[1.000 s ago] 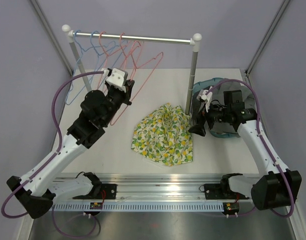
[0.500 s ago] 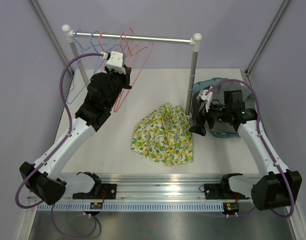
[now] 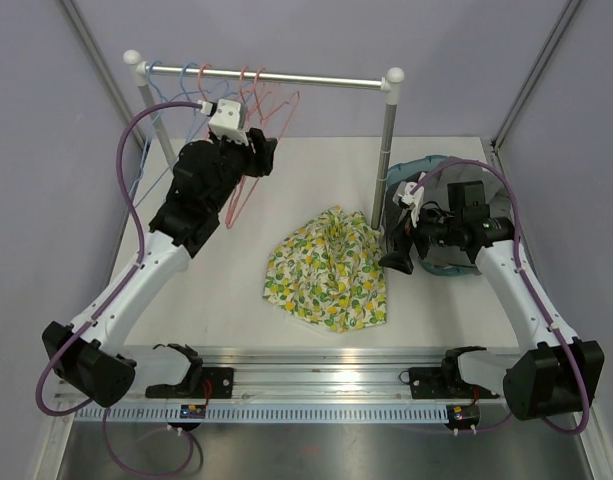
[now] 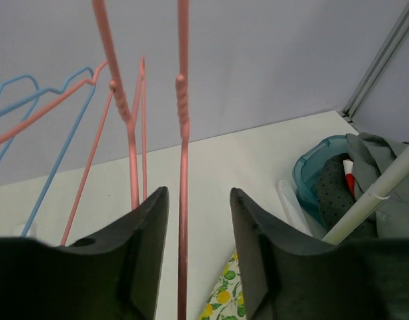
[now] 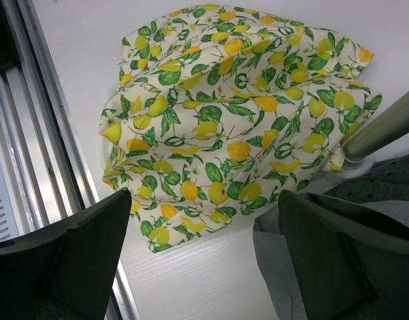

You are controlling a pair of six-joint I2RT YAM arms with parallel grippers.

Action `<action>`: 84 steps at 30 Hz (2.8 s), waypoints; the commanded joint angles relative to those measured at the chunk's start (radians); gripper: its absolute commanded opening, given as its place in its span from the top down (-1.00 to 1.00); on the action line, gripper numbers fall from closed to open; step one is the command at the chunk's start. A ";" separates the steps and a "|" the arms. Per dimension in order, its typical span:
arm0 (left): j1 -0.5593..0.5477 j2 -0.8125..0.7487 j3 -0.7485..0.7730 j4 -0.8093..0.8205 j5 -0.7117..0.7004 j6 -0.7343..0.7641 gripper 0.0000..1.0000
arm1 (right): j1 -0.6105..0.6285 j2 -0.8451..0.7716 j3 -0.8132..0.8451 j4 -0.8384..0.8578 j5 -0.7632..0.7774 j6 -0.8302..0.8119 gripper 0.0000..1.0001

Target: Remove the skirt from the hanger

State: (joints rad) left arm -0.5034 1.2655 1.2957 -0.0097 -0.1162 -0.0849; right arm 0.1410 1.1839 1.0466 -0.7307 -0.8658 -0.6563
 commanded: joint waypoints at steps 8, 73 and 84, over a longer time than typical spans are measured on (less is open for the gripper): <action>0.002 -0.248 -0.035 -0.068 0.136 -0.006 -0.74 | 0.005 -0.061 -0.076 -0.101 -0.275 -0.387 -0.99; 0.003 -1.034 -0.805 -0.246 0.331 0.191 -0.98 | -0.124 0.109 1.015 0.000 0.970 0.112 1.00; 0.003 -1.042 -0.806 -0.245 0.334 0.189 -0.98 | -0.350 0.189 0.931 0.070 0.871 -0.012 1.00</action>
State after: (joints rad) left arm -0.5034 0.2352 0.4957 -0.2920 0.2108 0.0902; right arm -0.1852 1.3415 2.0048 -0.7338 0.0383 -0.6209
